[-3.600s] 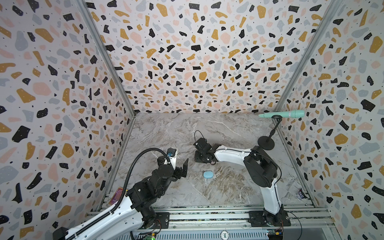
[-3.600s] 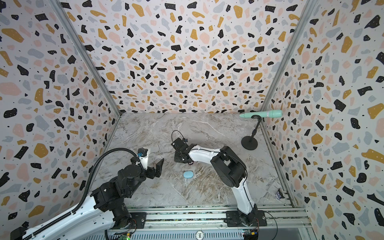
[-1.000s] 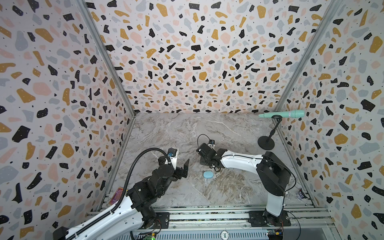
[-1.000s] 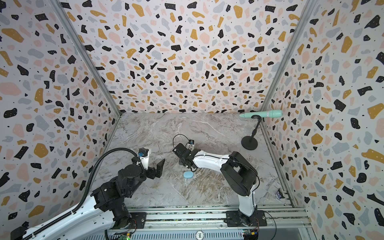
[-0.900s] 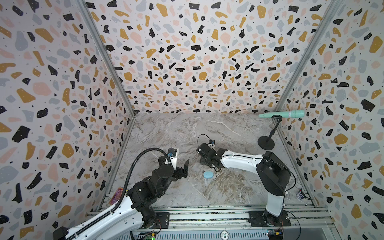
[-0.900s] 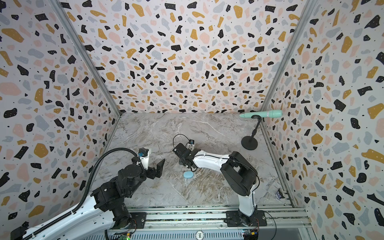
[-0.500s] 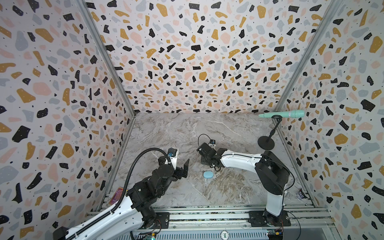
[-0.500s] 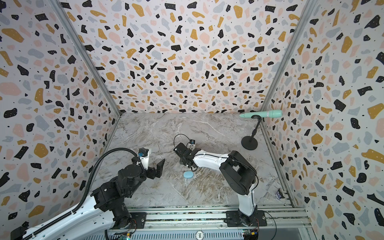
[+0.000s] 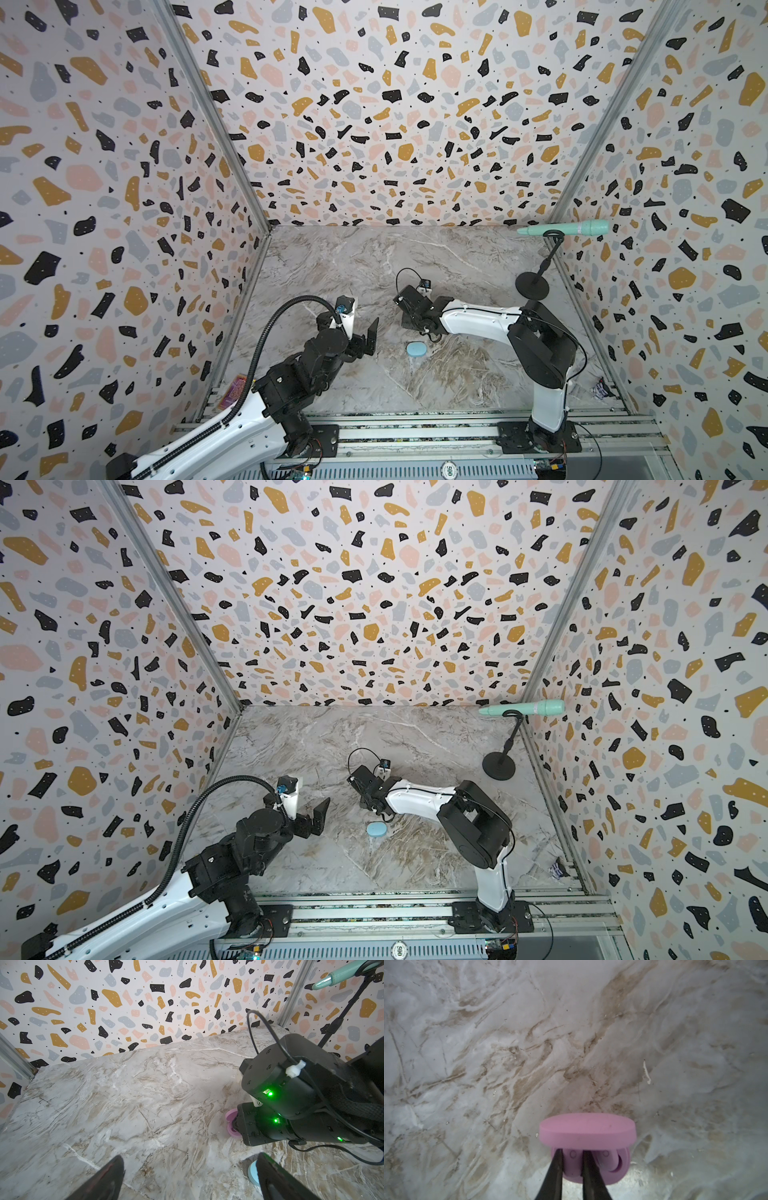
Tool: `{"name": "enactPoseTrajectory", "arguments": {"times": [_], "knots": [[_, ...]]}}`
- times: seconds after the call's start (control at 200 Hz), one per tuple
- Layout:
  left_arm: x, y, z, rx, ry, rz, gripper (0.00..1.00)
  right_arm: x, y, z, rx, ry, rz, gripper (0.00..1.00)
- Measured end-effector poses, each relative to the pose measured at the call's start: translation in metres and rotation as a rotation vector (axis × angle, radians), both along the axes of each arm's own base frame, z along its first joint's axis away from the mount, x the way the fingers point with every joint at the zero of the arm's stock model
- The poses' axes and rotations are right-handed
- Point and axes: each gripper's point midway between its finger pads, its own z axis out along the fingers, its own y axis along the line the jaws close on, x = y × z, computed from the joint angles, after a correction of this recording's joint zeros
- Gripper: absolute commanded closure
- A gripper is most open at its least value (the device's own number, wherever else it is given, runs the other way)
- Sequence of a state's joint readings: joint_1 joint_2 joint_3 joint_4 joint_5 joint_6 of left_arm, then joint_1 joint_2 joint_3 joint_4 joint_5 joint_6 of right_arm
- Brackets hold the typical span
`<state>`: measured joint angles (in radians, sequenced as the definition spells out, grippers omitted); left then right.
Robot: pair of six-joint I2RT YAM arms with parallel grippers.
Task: Insert the wireless bluetooth earbuds into the charging case
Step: 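Lower the pink earbud into the empty slot of the pink case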
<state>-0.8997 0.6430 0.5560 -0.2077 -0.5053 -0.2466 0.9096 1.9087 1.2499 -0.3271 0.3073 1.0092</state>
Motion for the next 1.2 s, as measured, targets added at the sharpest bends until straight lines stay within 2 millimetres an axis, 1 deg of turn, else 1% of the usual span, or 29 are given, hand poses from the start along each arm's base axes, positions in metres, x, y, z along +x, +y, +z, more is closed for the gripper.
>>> {"name": "enactPoseTrajectory", "arguments": {"times": [1.196], "knots": [[0.0006,-0.0008,-0.0016,0.005,0.004,0.0,0.0,0.0036,0.0031,-0.0041,0.009,-0.007,-0.002,0.87]]}}
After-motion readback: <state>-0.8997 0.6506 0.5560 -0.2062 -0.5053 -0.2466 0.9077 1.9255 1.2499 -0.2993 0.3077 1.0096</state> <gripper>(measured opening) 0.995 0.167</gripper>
